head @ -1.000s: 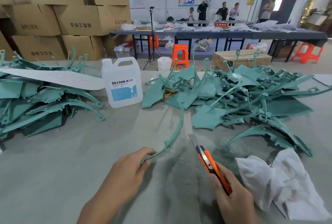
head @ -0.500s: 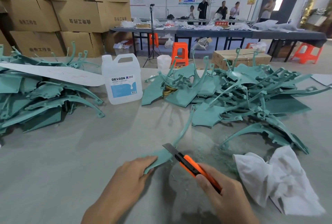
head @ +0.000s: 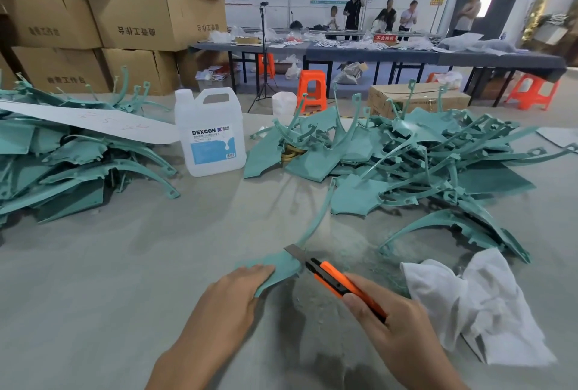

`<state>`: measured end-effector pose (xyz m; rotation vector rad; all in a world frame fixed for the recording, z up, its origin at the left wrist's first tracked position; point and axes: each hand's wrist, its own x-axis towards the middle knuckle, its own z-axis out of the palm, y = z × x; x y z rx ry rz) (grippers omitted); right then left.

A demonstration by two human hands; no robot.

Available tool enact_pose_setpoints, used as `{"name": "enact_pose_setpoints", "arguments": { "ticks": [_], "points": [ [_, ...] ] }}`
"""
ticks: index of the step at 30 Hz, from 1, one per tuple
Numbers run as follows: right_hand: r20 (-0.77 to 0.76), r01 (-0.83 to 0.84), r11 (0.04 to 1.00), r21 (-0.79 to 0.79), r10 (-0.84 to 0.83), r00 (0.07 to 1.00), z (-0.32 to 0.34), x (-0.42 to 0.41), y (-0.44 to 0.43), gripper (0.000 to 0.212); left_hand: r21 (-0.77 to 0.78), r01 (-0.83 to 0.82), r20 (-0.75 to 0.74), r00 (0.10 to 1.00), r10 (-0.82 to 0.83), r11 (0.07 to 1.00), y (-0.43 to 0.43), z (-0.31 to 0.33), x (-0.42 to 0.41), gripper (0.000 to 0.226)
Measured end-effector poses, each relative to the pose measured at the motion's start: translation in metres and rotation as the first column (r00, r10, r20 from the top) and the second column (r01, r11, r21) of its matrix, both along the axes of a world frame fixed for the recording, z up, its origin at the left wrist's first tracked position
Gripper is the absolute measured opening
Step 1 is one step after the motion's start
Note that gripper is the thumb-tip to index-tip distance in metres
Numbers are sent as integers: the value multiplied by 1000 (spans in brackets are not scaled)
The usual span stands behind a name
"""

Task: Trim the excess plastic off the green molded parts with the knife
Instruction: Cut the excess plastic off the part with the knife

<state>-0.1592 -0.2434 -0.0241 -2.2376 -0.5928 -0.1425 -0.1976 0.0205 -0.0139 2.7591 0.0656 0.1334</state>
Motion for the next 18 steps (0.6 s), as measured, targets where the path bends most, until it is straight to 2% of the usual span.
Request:
{"name": "enact_pose_setpoints", "arguments": {
  "ticks": [9,13,18],
  "points": [
    [-43,-7,1000,-2,7,999,-10,-2,-5,35,-10,20,5,1000,-20,1000,5,-16,-6,55],
    [-49,71,997,-16,-72,996,-13,4,-7,36,-35,28,14,1000,-28,999,8,-24,-7,57],
    [-68,19,997,-71,-24,997,-9,5,-9,33,-49,30,27,999,-29,998,16,-32,-11,54]
  ]
}}
